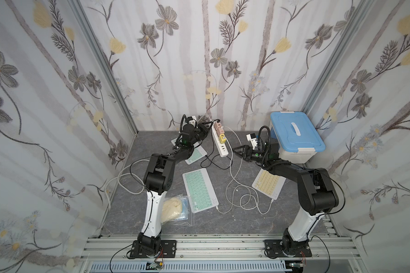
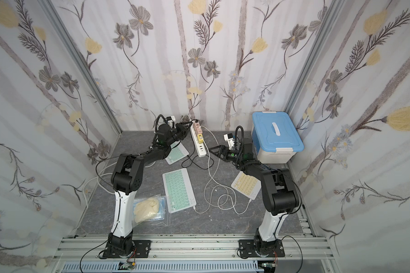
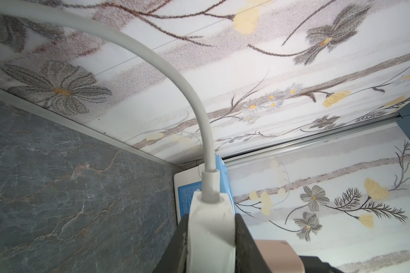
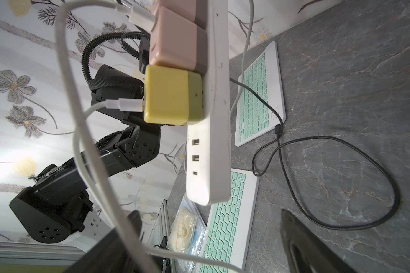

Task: Unplug the wireless keyboard
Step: Pick up the socket from the center of the board.

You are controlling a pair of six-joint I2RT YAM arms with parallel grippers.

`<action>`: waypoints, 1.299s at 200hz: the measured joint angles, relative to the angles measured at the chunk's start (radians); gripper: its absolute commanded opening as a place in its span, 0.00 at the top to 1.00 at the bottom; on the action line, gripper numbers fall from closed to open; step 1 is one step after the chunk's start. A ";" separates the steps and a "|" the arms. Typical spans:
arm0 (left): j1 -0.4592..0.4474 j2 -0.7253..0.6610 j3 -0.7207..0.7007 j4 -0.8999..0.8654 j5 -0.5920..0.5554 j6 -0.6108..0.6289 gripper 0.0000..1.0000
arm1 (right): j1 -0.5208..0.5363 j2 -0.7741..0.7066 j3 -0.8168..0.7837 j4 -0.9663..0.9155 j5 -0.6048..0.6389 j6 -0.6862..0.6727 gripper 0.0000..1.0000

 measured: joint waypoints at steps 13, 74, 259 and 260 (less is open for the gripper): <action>0.000 -0.002 0.000 0.001 0.000 0.001 1.00 | -0.010 -0.048 -0.023 -0.010 0.008 -0.028 0.01; 0.010 -0.009 0.016 0.029 0.034 0.007 1.00 | -0.112 -0.216 -0.084 -0.059 -0.008 -0.085 0.01; 0.000 -0.035 0.018 0.037 0.058 0.011 1.00 | -0.057 0.069 0.094 0.000 -0.048 0.025 0.03; 0.000 -0.035 0.018 0.037 0.058 0.011 1.00 | -0.058 0.071 0.095 0.001 -0.047 0.026 0.03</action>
